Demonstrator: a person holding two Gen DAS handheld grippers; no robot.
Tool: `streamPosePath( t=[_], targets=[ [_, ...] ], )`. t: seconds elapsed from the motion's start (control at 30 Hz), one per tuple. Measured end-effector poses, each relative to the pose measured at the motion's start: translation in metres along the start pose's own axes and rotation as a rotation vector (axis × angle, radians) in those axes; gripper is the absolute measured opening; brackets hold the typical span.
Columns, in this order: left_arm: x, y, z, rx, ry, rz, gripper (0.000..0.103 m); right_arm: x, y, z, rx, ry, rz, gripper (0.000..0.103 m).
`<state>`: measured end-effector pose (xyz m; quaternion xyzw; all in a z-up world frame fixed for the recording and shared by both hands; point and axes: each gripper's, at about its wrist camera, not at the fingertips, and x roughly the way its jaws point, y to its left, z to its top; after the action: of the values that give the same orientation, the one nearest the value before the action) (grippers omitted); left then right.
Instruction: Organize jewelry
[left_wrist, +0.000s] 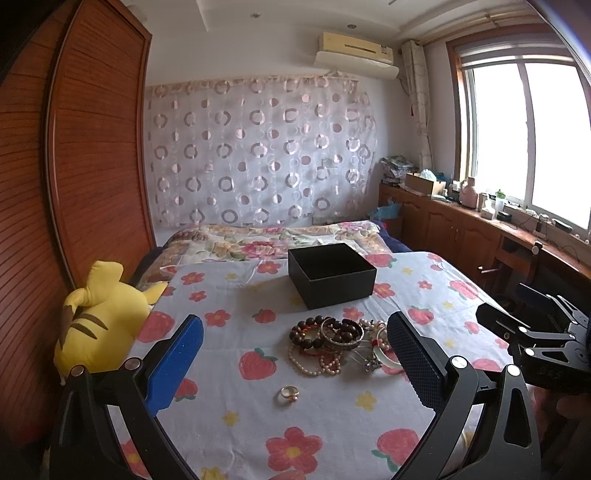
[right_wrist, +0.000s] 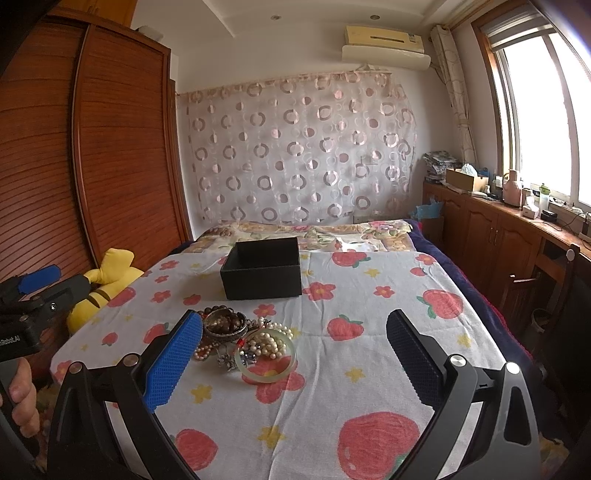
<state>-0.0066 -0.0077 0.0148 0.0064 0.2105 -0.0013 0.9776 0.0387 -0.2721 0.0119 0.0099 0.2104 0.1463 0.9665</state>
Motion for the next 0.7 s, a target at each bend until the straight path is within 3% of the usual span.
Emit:
streamPosePath(
  t=[0.7],
  targets=[
    [-0.0093, -0.0088, 0.0102, 0.002, -0.009, -0.003, 0.096, -0.0011, 0.0006, 0.0001, 0.002, -0.003, 0.001, 0.101]
  ],
)
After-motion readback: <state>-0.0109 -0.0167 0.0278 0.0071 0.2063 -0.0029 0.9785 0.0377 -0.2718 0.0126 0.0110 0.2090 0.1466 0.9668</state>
